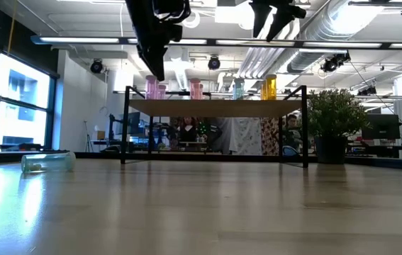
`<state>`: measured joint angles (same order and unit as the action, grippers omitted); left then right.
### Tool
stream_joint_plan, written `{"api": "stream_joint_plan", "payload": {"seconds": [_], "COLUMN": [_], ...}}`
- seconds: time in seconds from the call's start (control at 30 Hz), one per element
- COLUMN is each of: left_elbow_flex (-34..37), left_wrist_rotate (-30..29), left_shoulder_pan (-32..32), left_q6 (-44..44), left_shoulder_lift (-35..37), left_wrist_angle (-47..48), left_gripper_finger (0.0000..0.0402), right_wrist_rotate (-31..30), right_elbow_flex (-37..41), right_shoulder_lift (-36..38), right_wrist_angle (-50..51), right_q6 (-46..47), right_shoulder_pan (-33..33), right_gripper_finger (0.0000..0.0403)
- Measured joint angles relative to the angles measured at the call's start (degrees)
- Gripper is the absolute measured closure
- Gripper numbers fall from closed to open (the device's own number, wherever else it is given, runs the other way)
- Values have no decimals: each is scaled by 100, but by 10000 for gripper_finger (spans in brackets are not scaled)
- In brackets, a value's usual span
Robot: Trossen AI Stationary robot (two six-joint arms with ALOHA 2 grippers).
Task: Pick and place medicine bottles onto shelf by color
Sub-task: Adjust the pink pill bottles on the shelf
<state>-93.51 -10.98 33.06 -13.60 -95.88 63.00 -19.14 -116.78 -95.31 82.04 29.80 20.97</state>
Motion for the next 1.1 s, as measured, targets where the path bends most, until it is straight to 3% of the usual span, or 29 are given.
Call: {"api": "stream_joint_plan", "payload": {"seconds": [0.23,0.53,0.9,1.1], "left_elbow_flex": [-31,-586,-1232,-1233], "left_wrist_rotate": [44,37,-53,369], "left_shoulder_pan": [-24,-22,475,841], "left_q6": [0,-138,-156,-178], "left_shoulder_lift": [31,31,42,39], "left_wrist_angle": [25,67,1450,1782], "left_gripper_finger": [213,213,213,213], "right_wrist_rotate": [-2,-18,-15,-11], "right_elbow_flex": [-1,-1,-1,-1], "right_shoulder_lift": [0,0,0,0], "right_wrist_angle": [0,0,0,0], "right_q6": [0,2,104,125], "right_shoulder_pan": [0,0,0,0], "right_gripper_finger": [190,190,190,190]}}
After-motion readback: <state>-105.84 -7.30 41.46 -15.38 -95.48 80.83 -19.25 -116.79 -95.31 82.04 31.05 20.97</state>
